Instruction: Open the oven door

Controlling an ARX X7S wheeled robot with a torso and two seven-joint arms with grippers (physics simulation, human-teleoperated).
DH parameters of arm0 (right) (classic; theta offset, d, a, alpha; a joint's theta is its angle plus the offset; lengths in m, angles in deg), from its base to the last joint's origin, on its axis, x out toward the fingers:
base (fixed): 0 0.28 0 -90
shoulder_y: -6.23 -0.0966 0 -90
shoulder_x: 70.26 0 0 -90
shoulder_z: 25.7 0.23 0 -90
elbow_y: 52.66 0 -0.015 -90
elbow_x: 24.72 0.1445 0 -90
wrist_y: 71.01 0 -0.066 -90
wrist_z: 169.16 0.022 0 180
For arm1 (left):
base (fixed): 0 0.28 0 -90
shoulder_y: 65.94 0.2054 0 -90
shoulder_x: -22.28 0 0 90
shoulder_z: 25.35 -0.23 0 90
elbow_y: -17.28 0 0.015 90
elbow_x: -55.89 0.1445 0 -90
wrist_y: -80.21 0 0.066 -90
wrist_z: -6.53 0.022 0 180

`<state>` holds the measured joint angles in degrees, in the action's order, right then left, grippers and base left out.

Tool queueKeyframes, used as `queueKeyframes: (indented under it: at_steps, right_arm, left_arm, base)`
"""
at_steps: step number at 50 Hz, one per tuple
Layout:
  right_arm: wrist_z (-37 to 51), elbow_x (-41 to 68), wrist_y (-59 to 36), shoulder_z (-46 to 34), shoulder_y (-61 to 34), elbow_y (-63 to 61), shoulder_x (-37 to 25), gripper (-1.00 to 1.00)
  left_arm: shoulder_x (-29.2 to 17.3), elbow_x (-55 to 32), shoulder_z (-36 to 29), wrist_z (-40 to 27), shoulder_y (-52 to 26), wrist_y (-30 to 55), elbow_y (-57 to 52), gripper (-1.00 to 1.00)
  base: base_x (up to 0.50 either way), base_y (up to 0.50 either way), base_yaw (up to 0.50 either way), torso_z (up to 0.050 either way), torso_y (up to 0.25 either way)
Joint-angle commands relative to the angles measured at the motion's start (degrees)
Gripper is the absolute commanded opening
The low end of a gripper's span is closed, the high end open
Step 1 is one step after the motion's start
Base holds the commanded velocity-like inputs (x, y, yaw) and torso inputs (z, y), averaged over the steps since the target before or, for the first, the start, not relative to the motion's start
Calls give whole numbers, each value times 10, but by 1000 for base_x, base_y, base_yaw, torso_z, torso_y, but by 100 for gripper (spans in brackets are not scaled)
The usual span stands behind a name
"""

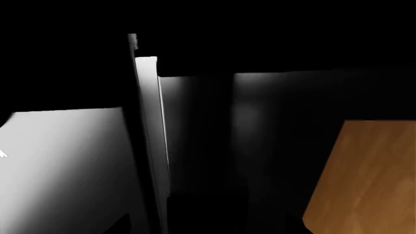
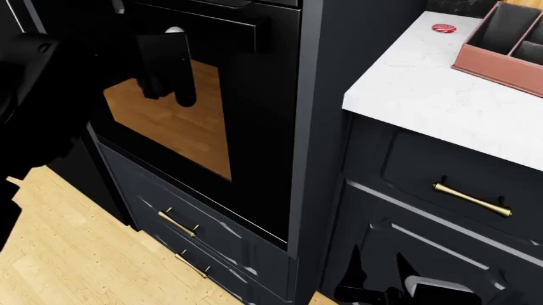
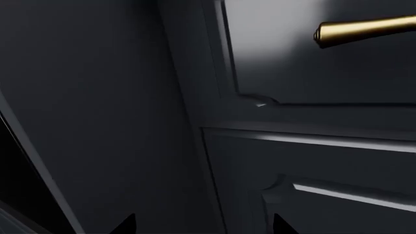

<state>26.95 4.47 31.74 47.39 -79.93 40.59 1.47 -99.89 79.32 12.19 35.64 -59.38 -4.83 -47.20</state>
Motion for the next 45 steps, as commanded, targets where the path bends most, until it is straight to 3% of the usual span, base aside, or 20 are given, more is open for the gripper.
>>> queueKeyframes:
  at_steps: [1, 13, 14, 45]
  right_arm:
    - [3, 2, 2, 2, 2, -1, -2, 100]
    - [4, 2, 4, 1, 2, 1, -3, 100]
    - [4, 2, 4, 1, 2, 0, -3, 100]
    - [3, 6, 9, -1, 1, 4, -4, 100]
  left_arm:
    - [14, 2, -7, -4, -9, -14, 28, 100]
    - [16, 1, -8, -3, -9, -13, 30, 100]
    - [16, 1, -8, -3, -10, -13, 30, -100]
    - [-5, -2, -2, 4, 3, -3, -18, -100]
  base:
    - [0, 0, 0, 0, 0]
    - [0, 0, 0, 0, 0]
    - [0, 0, 0, 0, 0]
    - [0, 0, 0, 0, 0]
